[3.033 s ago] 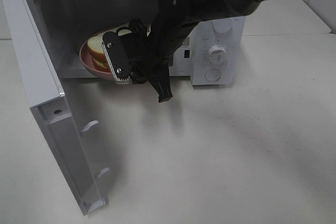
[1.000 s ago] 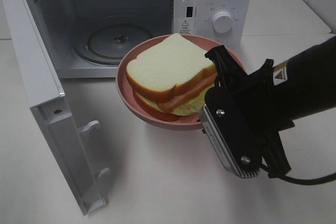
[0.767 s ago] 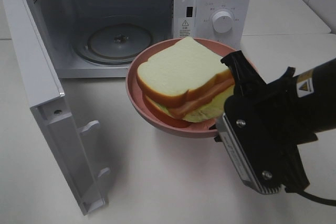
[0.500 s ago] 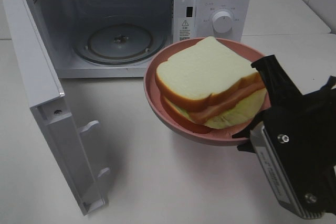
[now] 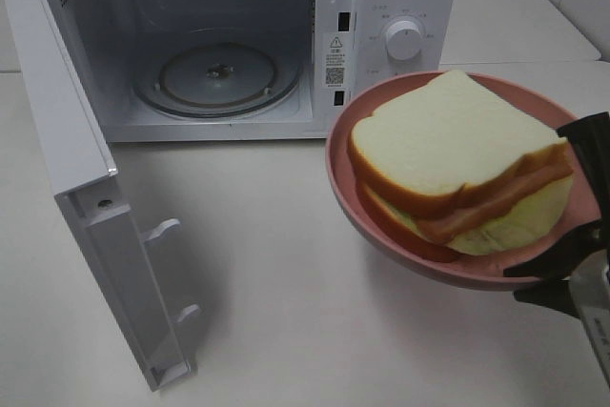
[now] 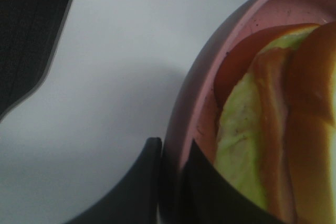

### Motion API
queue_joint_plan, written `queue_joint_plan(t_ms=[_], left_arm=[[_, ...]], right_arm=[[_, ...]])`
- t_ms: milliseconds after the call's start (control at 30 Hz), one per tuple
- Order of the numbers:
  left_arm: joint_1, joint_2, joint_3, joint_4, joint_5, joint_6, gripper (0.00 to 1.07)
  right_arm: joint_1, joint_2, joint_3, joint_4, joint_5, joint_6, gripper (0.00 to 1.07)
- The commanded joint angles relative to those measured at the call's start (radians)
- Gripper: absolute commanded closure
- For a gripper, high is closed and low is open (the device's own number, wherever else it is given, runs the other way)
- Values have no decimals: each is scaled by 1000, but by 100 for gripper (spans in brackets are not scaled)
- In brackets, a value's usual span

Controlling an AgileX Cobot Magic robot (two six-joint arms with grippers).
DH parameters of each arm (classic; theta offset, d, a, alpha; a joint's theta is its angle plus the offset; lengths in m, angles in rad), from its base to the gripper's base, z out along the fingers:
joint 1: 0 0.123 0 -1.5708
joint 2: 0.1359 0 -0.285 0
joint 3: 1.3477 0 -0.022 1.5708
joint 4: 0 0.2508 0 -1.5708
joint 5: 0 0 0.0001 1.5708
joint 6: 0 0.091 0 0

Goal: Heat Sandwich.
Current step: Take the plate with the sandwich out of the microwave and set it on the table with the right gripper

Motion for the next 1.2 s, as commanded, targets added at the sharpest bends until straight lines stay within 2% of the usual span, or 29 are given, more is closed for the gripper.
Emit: queue_joint_plan(t_ms=[33, 67, 367, 533, 667, 933, 1200], left_arm=[[-6, -20, 1, -8, -9, -3, 9], [-6, -20, 1, -8, -9, -3, 9], [-6, -20, 1, -8, -9, -3, 9], [-6, -20, 1, -8, -9, -3, 9], [-6, -20, 1, -8, -9, -3, 9], [-6, -20, 1, -8, -9, -3, 9], [-6, -20, 1, -8, -9, -3, 9]], right_arm=[[4, -30, 1, -107, 22, 133, 107], [4, -36, 1, -163, 41, 213, 107], [4, -41, 1, -319, 96, 507, 107], [4, -41, 1, -349, 115, 579, 107], [4, -41, 1, -433, 169, 765, 107], [4, -31, 1, -542, 223, 986, 107], [4, 42, 1, -658, 248, 1250, 107]])
